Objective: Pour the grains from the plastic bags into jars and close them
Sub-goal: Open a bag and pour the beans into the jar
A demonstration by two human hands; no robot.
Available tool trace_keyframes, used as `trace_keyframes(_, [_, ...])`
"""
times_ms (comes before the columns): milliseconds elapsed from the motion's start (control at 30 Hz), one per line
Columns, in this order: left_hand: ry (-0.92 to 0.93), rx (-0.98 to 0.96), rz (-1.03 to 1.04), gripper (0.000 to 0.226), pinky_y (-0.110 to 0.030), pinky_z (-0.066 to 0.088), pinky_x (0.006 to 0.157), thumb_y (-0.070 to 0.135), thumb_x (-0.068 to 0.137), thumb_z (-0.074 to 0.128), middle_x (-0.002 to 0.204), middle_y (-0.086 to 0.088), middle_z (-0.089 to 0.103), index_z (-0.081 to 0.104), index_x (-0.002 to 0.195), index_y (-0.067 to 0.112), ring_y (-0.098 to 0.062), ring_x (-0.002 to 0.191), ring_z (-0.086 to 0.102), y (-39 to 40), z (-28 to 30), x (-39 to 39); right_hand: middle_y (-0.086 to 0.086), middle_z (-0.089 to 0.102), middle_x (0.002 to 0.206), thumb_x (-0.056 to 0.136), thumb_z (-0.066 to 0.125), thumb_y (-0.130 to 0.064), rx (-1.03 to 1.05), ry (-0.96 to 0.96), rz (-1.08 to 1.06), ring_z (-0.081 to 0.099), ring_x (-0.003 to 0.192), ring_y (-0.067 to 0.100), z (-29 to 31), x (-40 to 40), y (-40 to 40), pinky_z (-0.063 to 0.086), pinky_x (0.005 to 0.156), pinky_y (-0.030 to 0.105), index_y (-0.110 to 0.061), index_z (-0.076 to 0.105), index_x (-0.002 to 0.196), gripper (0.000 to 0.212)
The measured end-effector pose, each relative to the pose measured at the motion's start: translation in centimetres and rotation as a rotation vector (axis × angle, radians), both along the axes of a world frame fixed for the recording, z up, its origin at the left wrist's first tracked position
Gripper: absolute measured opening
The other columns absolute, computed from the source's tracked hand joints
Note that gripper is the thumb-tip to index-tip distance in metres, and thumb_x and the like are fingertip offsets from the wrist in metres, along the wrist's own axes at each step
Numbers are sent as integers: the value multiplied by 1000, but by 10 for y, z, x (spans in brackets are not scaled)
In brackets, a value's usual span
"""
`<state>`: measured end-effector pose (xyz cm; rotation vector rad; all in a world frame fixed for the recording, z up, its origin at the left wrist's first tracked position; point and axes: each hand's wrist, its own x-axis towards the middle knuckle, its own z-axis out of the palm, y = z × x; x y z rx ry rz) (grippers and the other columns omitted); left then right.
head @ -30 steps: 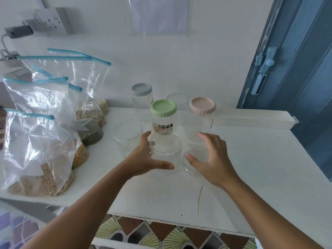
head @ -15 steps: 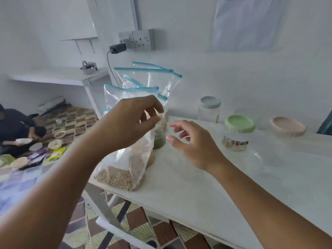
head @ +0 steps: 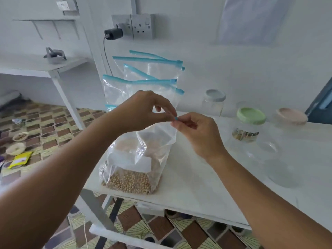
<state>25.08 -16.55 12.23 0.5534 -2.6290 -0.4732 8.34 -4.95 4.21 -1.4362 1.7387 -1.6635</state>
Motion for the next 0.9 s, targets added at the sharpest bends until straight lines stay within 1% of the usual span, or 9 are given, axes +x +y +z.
trace_keyframes(100, [2, 15, -62, 9, -5, 38, 73, 39, 91, 77, 89, 28, 73, 81, 99, 35, 3, 88, 58, -3, -5, -8, -10, 78, 88, 89, 81, -21, -13, 1, 22, 72, 86, 10, -4, -4, 5, 55, 87, 25, -21, 82, 95, 6])
trace_keyframes(200, [-28, 12, -72, 9, -6, 38, 73, 42, 91, 77, 89, 25, 74, 81, 97, 36, -2, 91, 57, -5, -8, -11, -10, 79, 91, 90, 80, -19, -8, 21, 41, 72, 91, 13, -6, -8, 7, 56, 92, 30, -22, 82, 97, 8])
trace_keyframes(267, [-55, -35, -78, 11, -7, 38, 74, 43, 93, 75, 91, 23, 73, 80, 99, 35, -2, 94, 56, -5, -9, -12, -11, 78, 91, 90, 80, -18, -4, 30, 35, 72, 91, 14, -7, -9, 7, 56, 92, 29, -22, 82, 97, 8])
trace_keyframes(400, [-84, -159, -91, 18, -16, 38, 80, 43, 98, 65, 98, 18, 69, 75, 107, 31, -5, 95, 47, -5, -12, -13, -11, 78, 91, 91, 79, -19, -32, 18, 0, 71, 91, 12, -10, -11, 7, 54, 89, 21, -23, 80, 95, 6])
trace_keyframes(467, [-85, -208, -67, 20, -22, 37, 82, 42, 100, 62, 101, 14, 68, 73, 110, 30, -7, 97, 46, -8, -14, -10, -13, 77, 91, 92, 79, -19, -48, -5, -40, 70, 90, 10, -12, -18, 10, 52, 86, 18, -27, 78, 94, 8])
trace_keyframes(567, [-71, -229, -43, 20, -28, 40, 85, 40, 101, 61, 103, 11, 69, 73, 112, 29, -10, 98, 47, -13, -19, -7, -11, 75, 92, 92, 79, -20, -35, -31, -49, 68, 88, 7, -13, -25, 14, 52, 86, 20, -28, 77, 95, 9])
trace_keyframes(667, [-59, -231, -40, 21, -30, 41, 85, 40, 101, 61, 102, 11, 69, 73, 112, 27, -11, 99, 47, -11, -21, -10, -12, 73, 96, 91, 80, -29, -27, 26, -29, 68, 92, 10, -8, -22, 12, 55, 87, 20, -24, 77, 107, 18])
trace_keyframes(767, [-58, -254, -47, 20, -30, 42, 86, 40, 101, 61, 102, 10, 69, 73, 111, 27, -12, 99, 48, -10, -20, -11, -14, 75, 95, 93, 77, -28, -15, 137, -30, 68, 93, 11, 0, -19, 8, 55, 85, 18, -23, 79, 102, 10])
trace_keyframes(900, [-66, -280, -22, 20, -31, 43, 87, 39, 101, 61, 101, 10, 67, 73, 111, 27, -12, 97, 48, -16, -20, 2, -14, 74, 94, 95, 75, -24, -2, 203, -98, 66, 89, 8, -3, -25, 10, 50, 77, 12, -23, 79, 99, 6])
